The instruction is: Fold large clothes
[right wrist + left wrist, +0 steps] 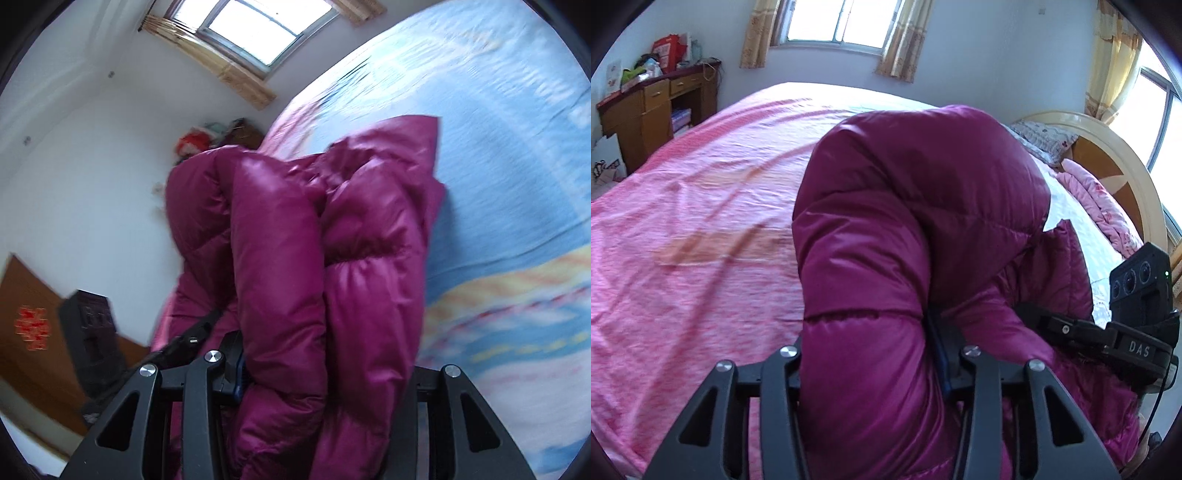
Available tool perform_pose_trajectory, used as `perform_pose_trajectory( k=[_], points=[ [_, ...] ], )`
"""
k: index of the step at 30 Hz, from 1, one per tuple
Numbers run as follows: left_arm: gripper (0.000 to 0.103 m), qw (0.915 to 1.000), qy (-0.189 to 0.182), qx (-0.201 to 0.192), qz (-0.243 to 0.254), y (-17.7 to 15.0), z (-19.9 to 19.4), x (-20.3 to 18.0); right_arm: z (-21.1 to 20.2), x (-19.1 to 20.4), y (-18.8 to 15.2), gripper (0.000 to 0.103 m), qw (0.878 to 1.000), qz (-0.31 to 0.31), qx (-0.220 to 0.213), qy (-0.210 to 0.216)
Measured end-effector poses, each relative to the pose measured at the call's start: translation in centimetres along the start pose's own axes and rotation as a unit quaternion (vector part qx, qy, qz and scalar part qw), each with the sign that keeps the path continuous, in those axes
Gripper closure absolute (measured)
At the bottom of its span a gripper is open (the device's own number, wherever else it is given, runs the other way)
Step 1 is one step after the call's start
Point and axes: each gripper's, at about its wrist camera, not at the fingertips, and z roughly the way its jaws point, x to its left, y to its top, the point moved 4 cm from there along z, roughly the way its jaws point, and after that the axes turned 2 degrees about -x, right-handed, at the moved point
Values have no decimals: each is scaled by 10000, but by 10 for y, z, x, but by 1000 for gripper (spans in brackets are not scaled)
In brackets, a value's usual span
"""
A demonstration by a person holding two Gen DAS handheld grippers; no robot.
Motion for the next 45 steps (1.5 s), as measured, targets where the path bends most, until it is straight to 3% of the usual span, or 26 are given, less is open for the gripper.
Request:
perform_pose_trajectory(
  k=[3,8,14,19,23,28,34,39,42,45],
  points=[
    [60,9997,163,-111,-136,0,-13,18,22,18,-2,59,9996,-139,187,151],
    [62,9978,413,-351,-375,4,-36,56,72,58,3,59,9949,-239,583,792],
    [65,9901,1054,-722,-588,14,-65,102,133,116,2,59,9852,-784,1019,1135],
    [65,9778,1522,-1152,-860,34,-101,146,180,162,8,59,9711,-959,1261,1784],
    [65,9594,2269,-1388,-943,53,-112,185,234,202,23,60,9569,-1184,1447,2220],
    [65,9440,2893,-1003,-1232,61,-77,239,314,220,30,61,9504,-1456,1764,2106],
    [61,9385,2995,-667,-1580,57,-52,275,388,188,45,61,9580,-1185,2014,1660],
    [49,9341,3116,-509,-1668,53,-37,289,399,177,45,61,9585,-1276,1998,1583],
    [38,9346,2984,-407,-1894,50,-33,298,395,182,23,60,9587,-1381,2000,1477],
    [30,9368,2810,-351,-2053,51,-34,303,381,181,26,53,9643,-1233,1910,1360]
  ],
)
